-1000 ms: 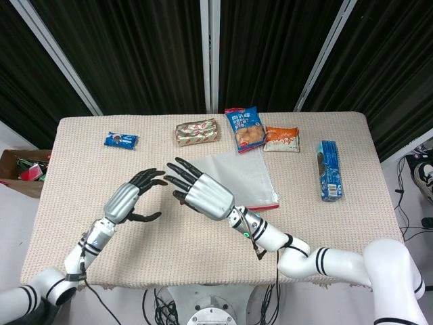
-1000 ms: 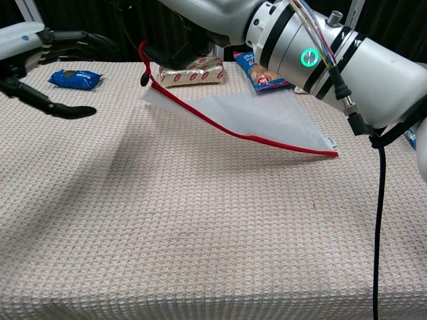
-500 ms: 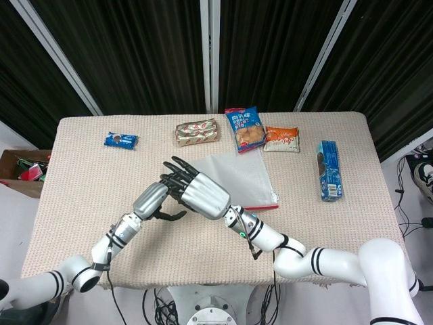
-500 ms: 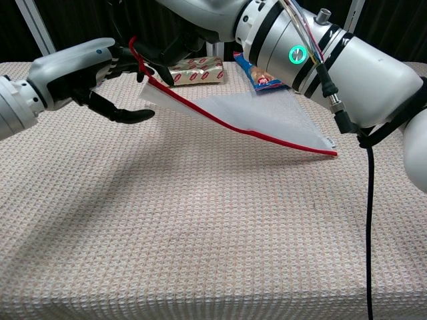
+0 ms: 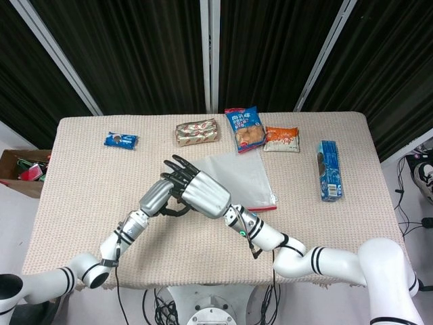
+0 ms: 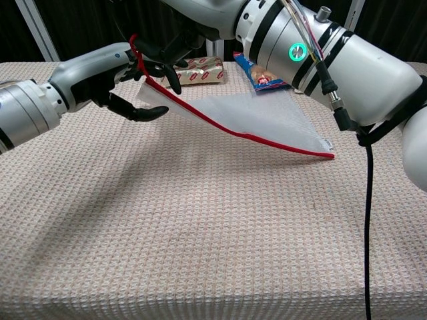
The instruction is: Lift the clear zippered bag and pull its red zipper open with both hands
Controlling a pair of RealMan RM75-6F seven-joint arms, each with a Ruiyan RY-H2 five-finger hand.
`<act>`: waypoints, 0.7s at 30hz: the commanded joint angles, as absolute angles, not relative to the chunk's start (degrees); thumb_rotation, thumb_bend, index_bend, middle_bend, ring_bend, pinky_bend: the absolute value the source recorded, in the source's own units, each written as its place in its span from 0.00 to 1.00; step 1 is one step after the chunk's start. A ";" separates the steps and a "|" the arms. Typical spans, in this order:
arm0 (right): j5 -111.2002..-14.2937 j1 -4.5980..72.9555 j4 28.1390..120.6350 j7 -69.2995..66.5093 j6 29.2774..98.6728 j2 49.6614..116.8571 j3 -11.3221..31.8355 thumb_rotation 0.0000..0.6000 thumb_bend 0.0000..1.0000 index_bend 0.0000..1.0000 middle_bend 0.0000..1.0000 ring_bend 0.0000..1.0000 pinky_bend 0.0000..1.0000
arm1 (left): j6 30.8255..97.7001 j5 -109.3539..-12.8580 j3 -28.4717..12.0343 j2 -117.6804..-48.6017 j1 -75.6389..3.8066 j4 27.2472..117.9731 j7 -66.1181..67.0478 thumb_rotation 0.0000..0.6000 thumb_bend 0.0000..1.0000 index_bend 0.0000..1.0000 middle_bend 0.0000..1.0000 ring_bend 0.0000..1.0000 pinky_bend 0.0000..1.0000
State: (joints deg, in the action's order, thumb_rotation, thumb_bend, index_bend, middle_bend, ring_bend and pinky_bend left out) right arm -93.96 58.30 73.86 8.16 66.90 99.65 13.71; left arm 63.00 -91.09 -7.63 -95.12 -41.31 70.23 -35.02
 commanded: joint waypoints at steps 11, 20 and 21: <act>-94.04 58.54 72.46 7.06 67.29 99.91 13.28 1.00 0.48 0.82 0.19 0.00 0.00 | 63.69 -90.02 -7.03 -96.09 -41.90 68.54 -37.11 1.00 0.40 0.56 0.17 0.06 0.11; -94.36 56.22 72.59 6.44 69.88 100.19 11.37 1.00 0.48 0.82 0.19 0.00 0.00 | 65.70 -89.68 -5.94 -97.27 -40.72 67.34 -42.84 1.00 0.45 0.67 0.24 0.06 0.11; -94.48 55.72 72.55 6.43 70.46 100.33 11.00 1.00 0.48 0.82 0.19 0.00 0.00 | 65.94 -89.60 -5.77 -97.23 -40.45 67.18 -43.69 1.00 0.45 0.67 0.24 0.06 0.11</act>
State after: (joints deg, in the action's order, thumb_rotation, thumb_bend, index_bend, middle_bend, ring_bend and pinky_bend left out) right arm -94.30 56.33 72.58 6.44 69.81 100.14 11.51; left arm 65.34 -89.76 -6.14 -97.13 -41.00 67.53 -42.39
